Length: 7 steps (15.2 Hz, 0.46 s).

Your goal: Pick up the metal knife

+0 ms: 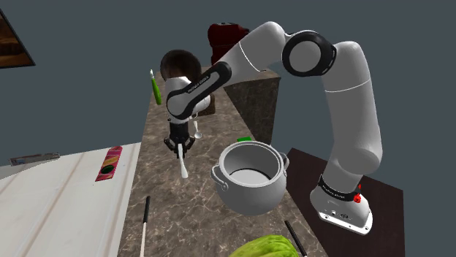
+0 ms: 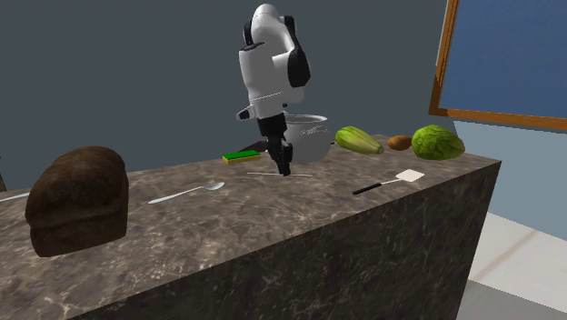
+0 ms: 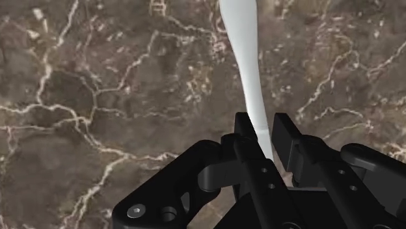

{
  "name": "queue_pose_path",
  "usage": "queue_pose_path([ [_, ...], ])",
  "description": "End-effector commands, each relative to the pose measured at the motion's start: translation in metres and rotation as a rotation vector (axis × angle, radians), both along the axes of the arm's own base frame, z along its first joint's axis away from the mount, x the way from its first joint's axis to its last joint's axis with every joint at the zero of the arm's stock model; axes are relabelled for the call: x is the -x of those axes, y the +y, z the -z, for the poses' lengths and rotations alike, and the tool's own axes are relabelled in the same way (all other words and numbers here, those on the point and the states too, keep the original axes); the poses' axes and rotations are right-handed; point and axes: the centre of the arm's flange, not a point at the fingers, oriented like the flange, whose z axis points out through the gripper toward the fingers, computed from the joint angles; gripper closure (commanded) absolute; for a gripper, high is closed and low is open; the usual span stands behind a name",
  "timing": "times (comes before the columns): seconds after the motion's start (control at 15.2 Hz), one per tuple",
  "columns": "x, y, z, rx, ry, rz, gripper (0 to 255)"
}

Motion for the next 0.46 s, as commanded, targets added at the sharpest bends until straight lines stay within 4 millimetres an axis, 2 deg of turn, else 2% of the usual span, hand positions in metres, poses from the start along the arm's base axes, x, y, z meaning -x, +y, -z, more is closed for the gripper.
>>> queue_pose_path([
  [0.0,0.0,0.001,-0.011,0.0,0.0,0.0,255],
  [0.26,0.0,0.001,-0.032,0.0,0.0,0.0,255],
  [0.4,0.0,0.001,-0.033,0.0,0.0,0.0,255],
])
